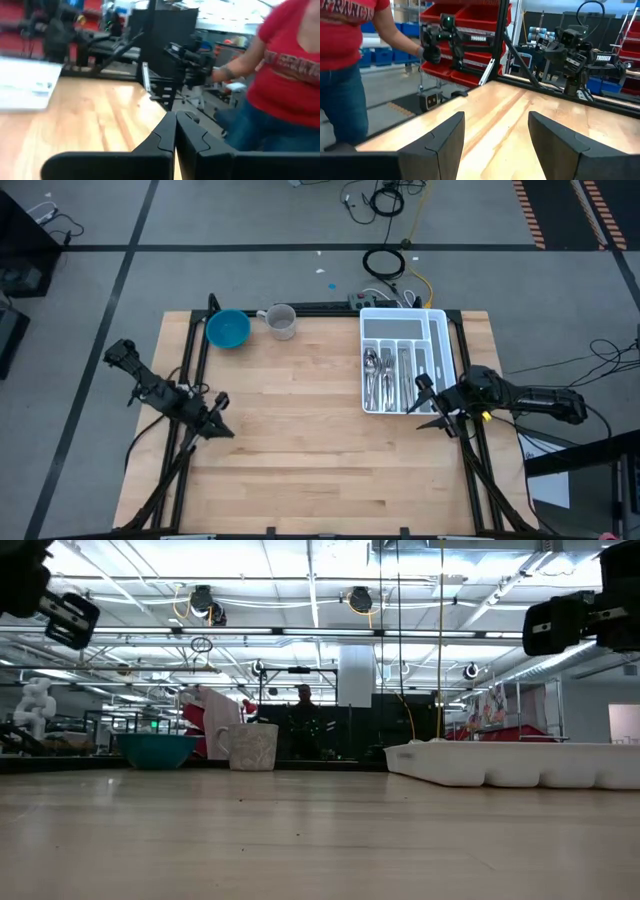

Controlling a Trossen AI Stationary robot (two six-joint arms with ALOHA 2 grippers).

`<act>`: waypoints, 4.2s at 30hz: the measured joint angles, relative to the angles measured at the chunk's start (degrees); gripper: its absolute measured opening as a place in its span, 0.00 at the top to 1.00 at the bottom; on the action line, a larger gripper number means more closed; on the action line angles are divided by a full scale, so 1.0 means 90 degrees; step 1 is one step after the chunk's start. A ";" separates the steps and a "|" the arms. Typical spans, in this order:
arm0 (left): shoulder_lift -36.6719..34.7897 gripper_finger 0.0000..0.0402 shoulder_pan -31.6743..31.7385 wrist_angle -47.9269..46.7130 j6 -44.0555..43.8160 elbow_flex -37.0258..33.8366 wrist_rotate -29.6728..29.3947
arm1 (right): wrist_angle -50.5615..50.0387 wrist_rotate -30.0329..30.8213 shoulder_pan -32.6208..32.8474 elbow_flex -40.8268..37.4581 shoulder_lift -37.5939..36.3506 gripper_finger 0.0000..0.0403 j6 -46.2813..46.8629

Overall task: Sort silverware
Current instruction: Return to Home Position

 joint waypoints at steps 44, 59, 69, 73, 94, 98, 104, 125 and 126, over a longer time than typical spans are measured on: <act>-0.0042 0.98 0.5495 -0.0054 0.1064 -0.0007 0.2524 | -0.0142 0.2321 -0.0130 0.0000 0.0835 0.48 0.0854; -0.0042 0.98 0.5497 -0.0056 0.0714 -0.0007 0.2484 | 0.0897 0.1782 -0.0131 -0.0019 0.1061 0.48 -0.0279; -0.0042 0.98 0.5497 -0.0064 0.0557 -0.0007 0.2452 | 0.1068 0.0299 -0.0135 -0.0007 0.0837 0.48 0.1697; -0.0042 0.98 0.5497 -0.0092 0.0668 -0.0007 0.2239 | 0.0784 0.1914 -0.0138 -0.0007 0.0851 0.48 0.0526; -0.0042 0.98 0.5497 -0.0139 0.0404 -0.0007 0.1956 | 0.0370 0.2829 -0.0136 -0.0005 0.0867 0.48 0.1064; -0.0042 0.98 0.5497 -0.0139 0.0403 -0.0007 0.1956 | 0.0099 0.2833 -0.0092 -0.0009 0.0420 0.48 0.1055; -0.0042 0.98 0.5497 -0.0129 0.0401 -0.0007 0.1958 | 0.0432 0.2857 -0.0064 -0.0015 -0.0459 0.48 0.1084; -0.0013 0.98 0.5497 -0.0149 0.0401 -0.0007 0.1910 | 0.0696 0.2858 0.0624 -0.0005 -0.0447 0.48 0.1079; -0.0013 0.98 0.5497 -0.0149 0.0401 -0.0007 0.1910 | 0.0694 0.2858 0.0624 -0.0005 -0.0447 0.48 0.1079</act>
